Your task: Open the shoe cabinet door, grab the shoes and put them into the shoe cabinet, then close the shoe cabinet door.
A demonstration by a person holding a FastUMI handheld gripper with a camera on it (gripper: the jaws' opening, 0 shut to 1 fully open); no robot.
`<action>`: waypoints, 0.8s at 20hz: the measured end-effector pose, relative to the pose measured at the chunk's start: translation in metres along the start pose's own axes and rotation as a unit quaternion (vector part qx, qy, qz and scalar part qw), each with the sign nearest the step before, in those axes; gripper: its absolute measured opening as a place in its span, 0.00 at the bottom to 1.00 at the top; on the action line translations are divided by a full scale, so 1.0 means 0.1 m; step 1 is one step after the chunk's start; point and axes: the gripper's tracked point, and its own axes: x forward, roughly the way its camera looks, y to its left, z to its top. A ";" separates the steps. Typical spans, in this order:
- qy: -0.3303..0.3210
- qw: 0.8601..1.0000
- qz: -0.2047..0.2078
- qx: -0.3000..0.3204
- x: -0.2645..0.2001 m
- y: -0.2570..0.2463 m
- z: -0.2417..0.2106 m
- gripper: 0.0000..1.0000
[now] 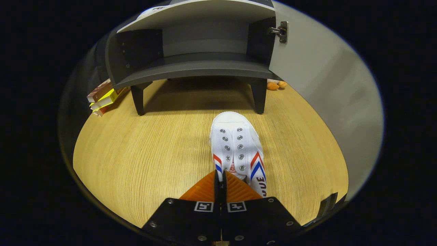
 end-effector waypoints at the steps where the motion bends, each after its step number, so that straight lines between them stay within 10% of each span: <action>1: -0.004 1.000 -0.008 -0.002 -0.02 -0.01 0.01 0.00; 16: -0.089 0.995 0.026 0.024 -1.06 0.28 0.78 0.00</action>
